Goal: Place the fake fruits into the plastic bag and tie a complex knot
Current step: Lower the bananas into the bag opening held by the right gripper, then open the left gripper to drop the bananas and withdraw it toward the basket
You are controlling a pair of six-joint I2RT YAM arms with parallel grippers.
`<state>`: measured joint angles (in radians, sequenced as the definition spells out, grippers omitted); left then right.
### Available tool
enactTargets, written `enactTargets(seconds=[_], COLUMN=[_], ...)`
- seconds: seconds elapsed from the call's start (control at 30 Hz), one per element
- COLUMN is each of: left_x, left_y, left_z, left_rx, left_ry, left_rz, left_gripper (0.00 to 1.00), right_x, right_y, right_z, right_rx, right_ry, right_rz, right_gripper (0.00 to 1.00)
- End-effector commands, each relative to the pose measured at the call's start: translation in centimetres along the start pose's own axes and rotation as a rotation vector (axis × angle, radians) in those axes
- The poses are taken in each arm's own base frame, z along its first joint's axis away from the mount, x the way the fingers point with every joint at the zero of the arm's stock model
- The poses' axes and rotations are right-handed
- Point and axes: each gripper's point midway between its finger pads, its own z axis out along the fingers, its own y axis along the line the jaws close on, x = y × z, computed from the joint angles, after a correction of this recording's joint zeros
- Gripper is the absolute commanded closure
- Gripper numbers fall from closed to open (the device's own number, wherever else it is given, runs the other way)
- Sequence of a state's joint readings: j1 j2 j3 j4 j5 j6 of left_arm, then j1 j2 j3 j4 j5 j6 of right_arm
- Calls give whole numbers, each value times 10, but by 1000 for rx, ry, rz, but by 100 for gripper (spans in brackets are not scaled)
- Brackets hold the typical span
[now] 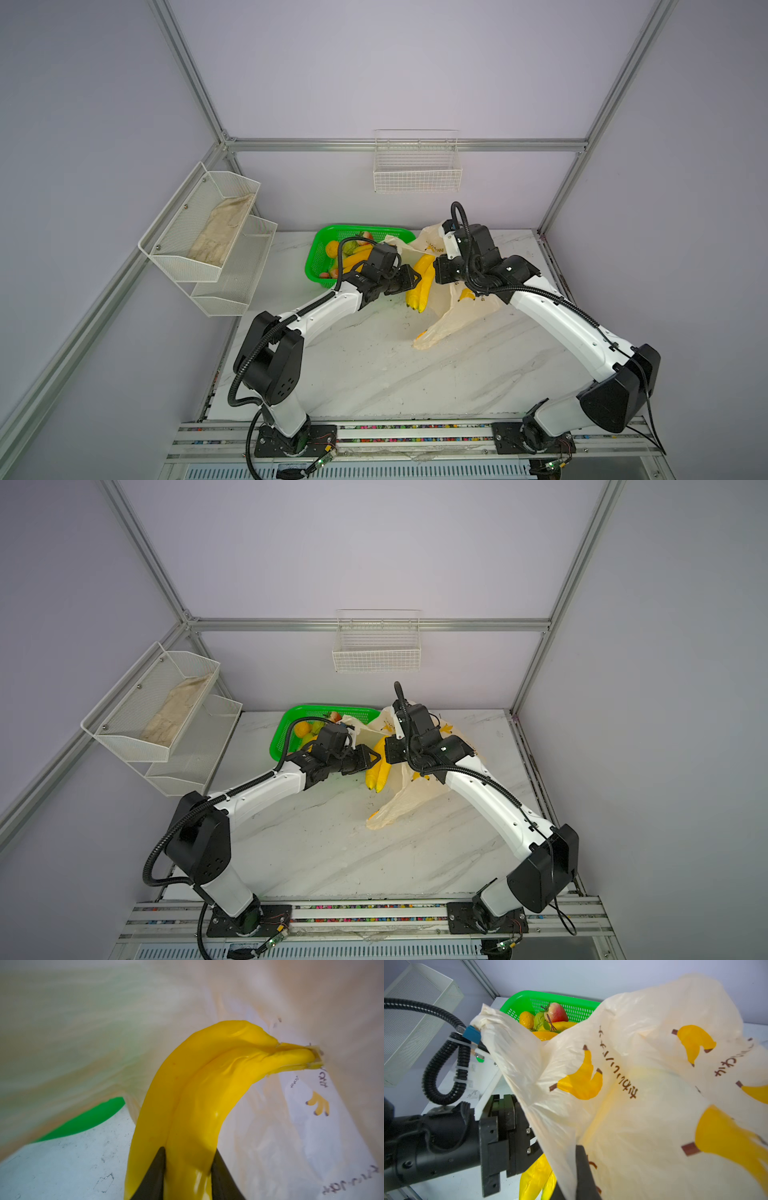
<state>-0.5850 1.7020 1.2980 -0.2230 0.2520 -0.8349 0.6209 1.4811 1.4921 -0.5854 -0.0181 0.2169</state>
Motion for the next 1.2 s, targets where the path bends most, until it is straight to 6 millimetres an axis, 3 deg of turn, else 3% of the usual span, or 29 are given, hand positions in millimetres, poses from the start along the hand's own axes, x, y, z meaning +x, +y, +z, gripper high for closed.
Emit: enactTargets(seconds=[0.0,0.23,0.43,0.53,0.67,0.8,1.03,1.17], left_x=[-20,-46,-34,-19,-5,7,24,19], left_y=[-30,-48,-57,-63,-39,-30,-9,-18], left_z=[-15,-22,2,12,17,21,8,-6], left_rx=[77,226,270,268,221,232,197,215], left_ry=[-35,-151,-145,-132,-167,-154,-181,-163], left_rz=[-45,-234,-273,-256,-288,-310,-318,-204], left_gripper=[71,71,67,62,60,59,54,43], right_x=[-10,6,3,-3,-22,-21,-12,-20], right_y=[14,52,75,72,64,58,34,18], right_z=[-13,-5,-10,-8,-16,-15,-7,-8], right_rx=[-74,-322,-467,-458,-488,-558,-492,-439], right_ry=[-35,6,5,-17,-69,-78,-89,-111], right_rz=[33,123,186,204,272,399,450,442], right_gripper=[100,100,100,100,100,100,100,100])
